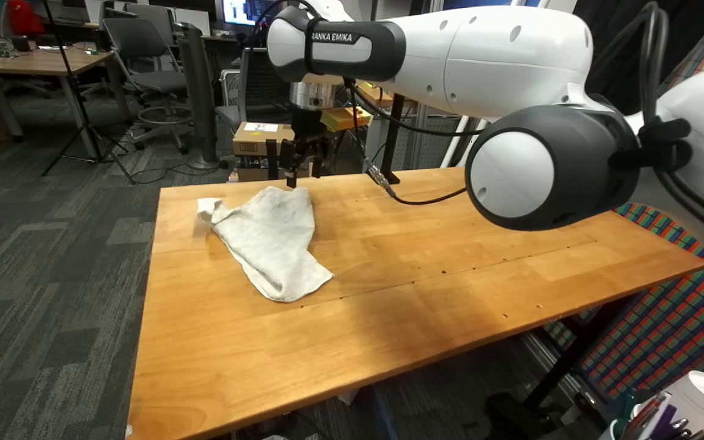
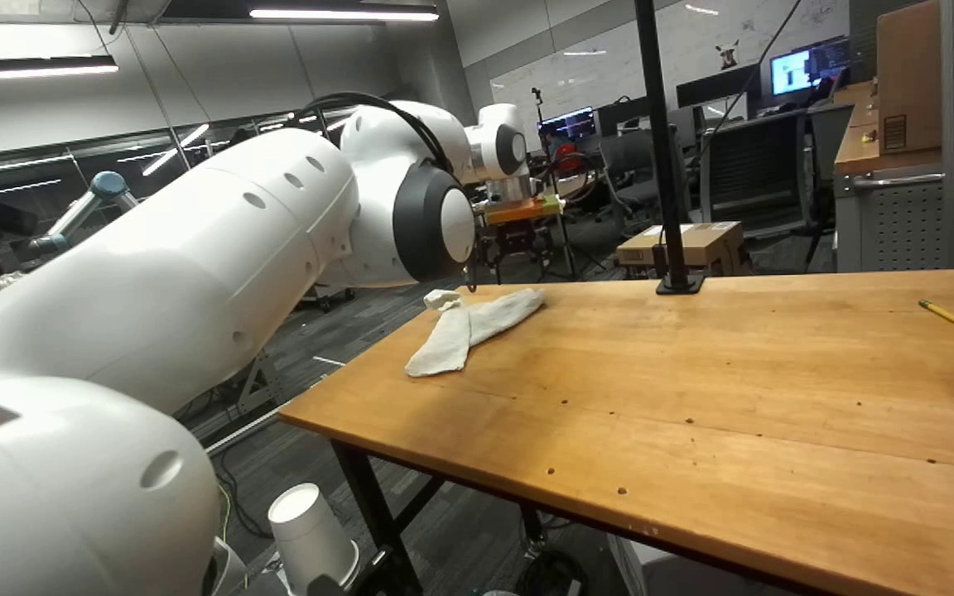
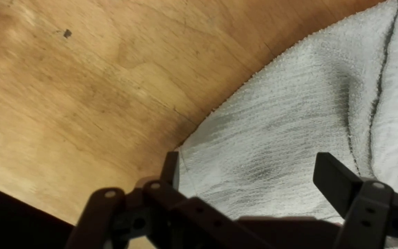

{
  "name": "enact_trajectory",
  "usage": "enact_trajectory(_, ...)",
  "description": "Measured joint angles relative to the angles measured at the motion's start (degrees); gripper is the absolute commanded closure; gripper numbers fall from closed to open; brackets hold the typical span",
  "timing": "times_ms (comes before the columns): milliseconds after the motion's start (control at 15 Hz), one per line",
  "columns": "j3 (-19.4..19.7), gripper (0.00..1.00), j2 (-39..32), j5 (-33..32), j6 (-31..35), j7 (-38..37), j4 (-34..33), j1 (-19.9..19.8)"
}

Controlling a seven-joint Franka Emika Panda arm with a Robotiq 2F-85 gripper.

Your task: Fold the white towel on the table.

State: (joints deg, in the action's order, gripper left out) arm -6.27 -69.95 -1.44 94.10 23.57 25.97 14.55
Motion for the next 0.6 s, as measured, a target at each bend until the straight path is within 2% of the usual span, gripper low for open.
enact_trajectory(600, 0.0, 0.00, -0.9, 0.0, 1.0, 0.0, 0.1, -0.4)
